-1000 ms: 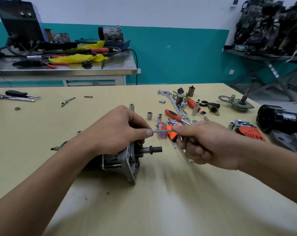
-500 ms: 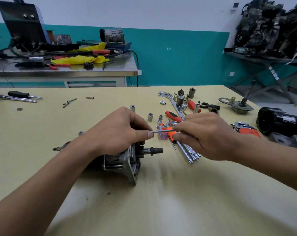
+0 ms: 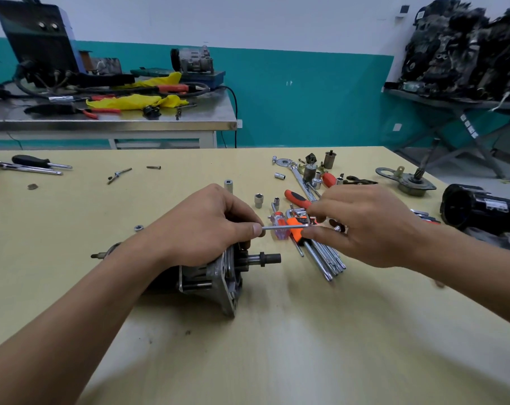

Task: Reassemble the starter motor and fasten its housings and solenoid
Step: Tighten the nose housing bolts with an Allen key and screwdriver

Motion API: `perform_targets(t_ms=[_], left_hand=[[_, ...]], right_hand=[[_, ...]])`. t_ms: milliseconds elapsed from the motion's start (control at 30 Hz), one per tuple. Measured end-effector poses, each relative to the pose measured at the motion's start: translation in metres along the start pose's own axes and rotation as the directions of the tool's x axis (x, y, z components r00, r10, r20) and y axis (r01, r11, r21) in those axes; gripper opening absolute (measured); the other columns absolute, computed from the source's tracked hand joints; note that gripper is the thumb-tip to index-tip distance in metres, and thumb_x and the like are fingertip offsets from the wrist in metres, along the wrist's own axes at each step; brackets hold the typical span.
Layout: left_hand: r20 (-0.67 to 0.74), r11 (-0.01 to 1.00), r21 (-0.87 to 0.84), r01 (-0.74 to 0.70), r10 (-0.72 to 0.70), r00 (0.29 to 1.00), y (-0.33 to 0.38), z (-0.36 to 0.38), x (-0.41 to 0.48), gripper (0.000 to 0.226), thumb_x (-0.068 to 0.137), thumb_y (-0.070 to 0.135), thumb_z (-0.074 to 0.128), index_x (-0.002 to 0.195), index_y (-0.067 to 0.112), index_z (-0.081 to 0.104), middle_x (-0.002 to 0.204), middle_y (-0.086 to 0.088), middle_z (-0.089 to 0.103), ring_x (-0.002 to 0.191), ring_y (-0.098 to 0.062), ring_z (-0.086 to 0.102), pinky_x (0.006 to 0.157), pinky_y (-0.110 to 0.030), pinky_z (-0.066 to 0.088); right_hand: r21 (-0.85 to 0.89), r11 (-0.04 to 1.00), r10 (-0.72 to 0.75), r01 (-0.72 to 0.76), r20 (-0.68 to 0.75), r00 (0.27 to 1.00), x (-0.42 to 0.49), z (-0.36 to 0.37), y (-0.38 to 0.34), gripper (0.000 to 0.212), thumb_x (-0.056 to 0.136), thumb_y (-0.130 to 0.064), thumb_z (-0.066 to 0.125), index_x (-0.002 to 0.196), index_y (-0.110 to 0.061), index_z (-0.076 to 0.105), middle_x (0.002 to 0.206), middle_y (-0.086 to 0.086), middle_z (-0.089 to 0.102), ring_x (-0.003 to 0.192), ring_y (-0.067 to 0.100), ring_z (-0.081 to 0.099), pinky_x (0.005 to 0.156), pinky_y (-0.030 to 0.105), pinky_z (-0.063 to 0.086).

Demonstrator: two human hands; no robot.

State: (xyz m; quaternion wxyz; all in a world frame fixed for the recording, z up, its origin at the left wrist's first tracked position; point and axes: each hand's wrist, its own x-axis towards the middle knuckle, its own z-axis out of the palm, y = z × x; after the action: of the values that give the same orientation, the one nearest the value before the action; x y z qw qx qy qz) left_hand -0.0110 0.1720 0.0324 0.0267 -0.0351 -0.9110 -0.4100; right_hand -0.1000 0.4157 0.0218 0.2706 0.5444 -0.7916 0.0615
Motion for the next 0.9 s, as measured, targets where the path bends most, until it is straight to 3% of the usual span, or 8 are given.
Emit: perform_targets(t_ms=[267,367,433,500,567,633,733,900], left_hand=[[0.009,1.000,0.012,-0.017,0.017,1.000,0.000,0.000,0.000,0.011,0.090,0.023,0.071,0.085,0.027,0.081,0.073,0.009,0.076,0.070,-0.008,0.068,0.066,-0.016,0.051],[0.020,1.000,-0.004,-0.020,0.020,1.000,0.001,0.000,0.000,0.010,0.090,0.022,0.072,0.087,0.026,0.081,0.073,0.009,0.076,0.070,-0.007,0.068,0.065,-0.015,0.051],[0.018,1.000,-0.001,-0.019,0.019,1.000,0.001,0.000,0.000,0.010,0.090,0.022,0.072,0.087,0.025,0.081,0.072,0.008,0.075,0.068,-0.009,0.068,0.066,-0.019,0.051],[0.012,1.000,0.006,-0.010,0.009,1.000,0.001,0.000,0.000,0.010,0.090,0.024,0.072,0.086,0.025,0.081,0.073,0.008,0.076,0.071,-0.012,0.068,0.068,-0.023,0.052],[0.013,1.000,0.010,-0.005,0.005,1.000,0.001,0.000,-0.001,0.010,0.090,0.026,0.071,0.086,0.028,0.080,0.075,0.009,0.076,0.074,-0.011,0.068,0.069,-0.023,0.053],[0.010,1.000,0.010,-0.006,0.006,1.000,0.001,-0.001,-0.002,0.010,0.090,0.026,0.071,0.087,0.028,0.080,0.077,0.010,0.076,0.075,-0.010,0.067,0.069,-0.021,0.051],[0.010,1.000,0.007,-0.005,0.005,1.000,0.001,0.000,-0.002,0.010,0.090,0.026,0.071,0.089,0.025,0.081,0.078,0.008,0.077,0.076,-0.009,0.068,0.068,-0.017,0.050],[0.018,1.000,0.003,-0.009,0.009,1.000,0.000,-0.001,-0.001,0.010,0.091,0.025,0.071,0.087,0.026,0.081,0.077,0.008,0.077,0.075,-0.009,0.068,0.067,-0.015,0.049]], right_hand=[[-0.032,0.995,-0.096,0.095,-0.006,0.995,0.002,0.011,-0.003,0.041,0.104,-0.030,0.042,0.077,-0.005,0.061,0.070,0.004,0.055,0.061,0.023,0.047,0.050,0.039,0.045],[0.350,0.913,0.170,-0.211,0.143,0.975,0.000,0.017,-0.016,0.045,0.103,-0.043,0.039,0.068,-0.017,0.053,0.057,-0.011,0.046,0.053,0.008,0.039,0.053,0.029,0.038],[0.729,0.407,0.370,-0.550,0.419,0.829,-0.001,0.014,-0.029,0.048,0.098,-0.050,0.043,0.061,-0.022,0.054,0.050,-0.012,0.041,0.047,0.006,0.034,0.047,0.021,0.031],[0.682,-0.218,0.339,-0.698,0.724,0.601,0.002,0.009,-0.033,0.051,0.099,-0.045,0.050,0.055,-0.020,0.054,0.048,-0.006,0.033,0.043,0.009,0.028,0.039,0.020,0.022],[0.591,-0.349,0.316,-0.727,0.805,0.502,0.004,0.005,-0.032,0.051,0.099,-0.042,0.051,0.054,-0.018,0.056,0.048,-0.003,0.032,0.041,0.009,0.028,0.037,0.019,0.020],[0.691,-0.060,0.424,-0.720,0.671,0.609,0.004,0.001,-0.033,0.050,0.099,-0.049,0.049,0.060,-0.019,0.060,0.050,-0.003,0.040,0.044,0.010,0.035,0.042,0.022,0.028],[0.344,0.912,0.186,-0.224,0.139,0.973,-0.007,-0.004,-0.023,0.038,0.097,-0.056,0.044,0.086,-0.025,0.064,0.072,-0.011,0.057,0.063,0.009,0.052,0.056,0.027,0.043],[-0.105,0.974,-0.211,0.202,-0.078,0.974,-0.010,0.000,-0.003,0.037,0.098,-0.035,0.060,0.104,-0.001,0.073,0.092,0.012,0.071,0.076,0.030,0.066,0.058,0.037,0.054]])
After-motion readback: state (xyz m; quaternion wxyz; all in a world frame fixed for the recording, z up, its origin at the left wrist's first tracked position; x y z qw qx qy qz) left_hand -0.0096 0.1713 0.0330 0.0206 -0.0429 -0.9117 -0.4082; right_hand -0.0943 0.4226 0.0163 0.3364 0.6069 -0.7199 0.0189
